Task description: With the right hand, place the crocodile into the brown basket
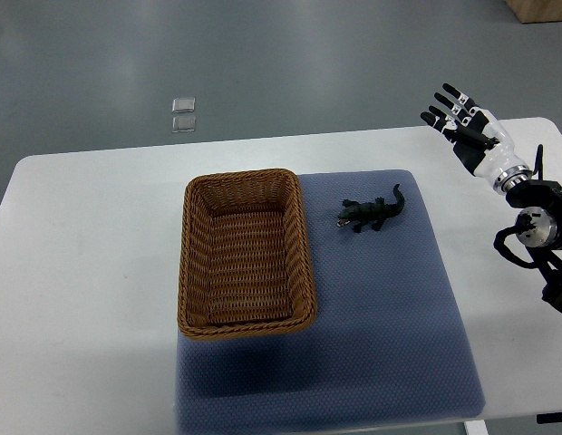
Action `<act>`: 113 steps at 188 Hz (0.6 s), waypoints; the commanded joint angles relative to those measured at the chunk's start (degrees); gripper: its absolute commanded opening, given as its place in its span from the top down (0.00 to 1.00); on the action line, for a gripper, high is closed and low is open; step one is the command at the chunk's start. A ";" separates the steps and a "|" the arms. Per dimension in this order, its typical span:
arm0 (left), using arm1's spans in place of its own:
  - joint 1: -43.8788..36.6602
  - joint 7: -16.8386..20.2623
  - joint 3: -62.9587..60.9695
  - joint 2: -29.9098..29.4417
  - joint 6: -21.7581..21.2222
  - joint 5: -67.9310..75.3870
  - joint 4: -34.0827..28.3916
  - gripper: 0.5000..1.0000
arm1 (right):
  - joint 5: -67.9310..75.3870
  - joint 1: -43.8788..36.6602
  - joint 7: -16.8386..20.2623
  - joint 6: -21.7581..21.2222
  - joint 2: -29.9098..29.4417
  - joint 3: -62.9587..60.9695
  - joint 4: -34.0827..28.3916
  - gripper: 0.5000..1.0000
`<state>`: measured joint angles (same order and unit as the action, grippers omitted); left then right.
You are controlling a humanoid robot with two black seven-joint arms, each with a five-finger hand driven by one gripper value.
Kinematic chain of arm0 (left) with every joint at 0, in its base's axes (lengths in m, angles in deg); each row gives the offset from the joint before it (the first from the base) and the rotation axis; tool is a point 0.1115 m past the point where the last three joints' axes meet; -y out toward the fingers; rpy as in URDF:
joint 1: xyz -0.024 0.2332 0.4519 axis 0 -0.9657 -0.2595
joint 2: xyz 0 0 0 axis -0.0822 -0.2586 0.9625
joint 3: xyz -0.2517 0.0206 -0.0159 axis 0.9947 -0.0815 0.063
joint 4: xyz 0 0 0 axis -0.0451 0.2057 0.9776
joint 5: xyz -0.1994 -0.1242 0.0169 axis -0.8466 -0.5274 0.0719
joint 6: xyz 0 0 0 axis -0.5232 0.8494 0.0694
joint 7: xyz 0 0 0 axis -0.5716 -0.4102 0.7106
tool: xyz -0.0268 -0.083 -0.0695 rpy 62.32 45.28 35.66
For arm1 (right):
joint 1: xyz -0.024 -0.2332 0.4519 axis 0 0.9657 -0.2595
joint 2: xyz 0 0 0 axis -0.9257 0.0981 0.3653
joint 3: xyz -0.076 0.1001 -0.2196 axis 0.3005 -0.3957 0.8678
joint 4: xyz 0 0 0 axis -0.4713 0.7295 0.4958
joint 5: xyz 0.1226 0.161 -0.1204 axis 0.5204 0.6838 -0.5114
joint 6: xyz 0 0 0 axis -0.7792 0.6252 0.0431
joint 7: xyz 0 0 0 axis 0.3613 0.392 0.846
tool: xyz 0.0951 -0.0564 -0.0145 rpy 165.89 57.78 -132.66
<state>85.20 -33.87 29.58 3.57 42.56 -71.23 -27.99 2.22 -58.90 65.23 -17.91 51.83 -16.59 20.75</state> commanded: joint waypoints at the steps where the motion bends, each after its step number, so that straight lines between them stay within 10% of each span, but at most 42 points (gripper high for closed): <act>1: 0.00 0.00 0.00 0.00 -0.01 0.00 0.00 0.00 | 0.00 -0.15 0.00 -0.22 0.51 -0.15 -0.09 0.14; 113: 0.00 0.00 0.00 0.00 -0.01 0.00 0.00 0.00 | -8.17 -0.67 -1.05 -7.95 3.06 0.38 -1.76 0.14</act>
<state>85.20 -33.87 29.58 3.57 42.55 -71.23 -27.98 -1.17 -59.29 65.10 -23.11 53.75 -16.17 20.19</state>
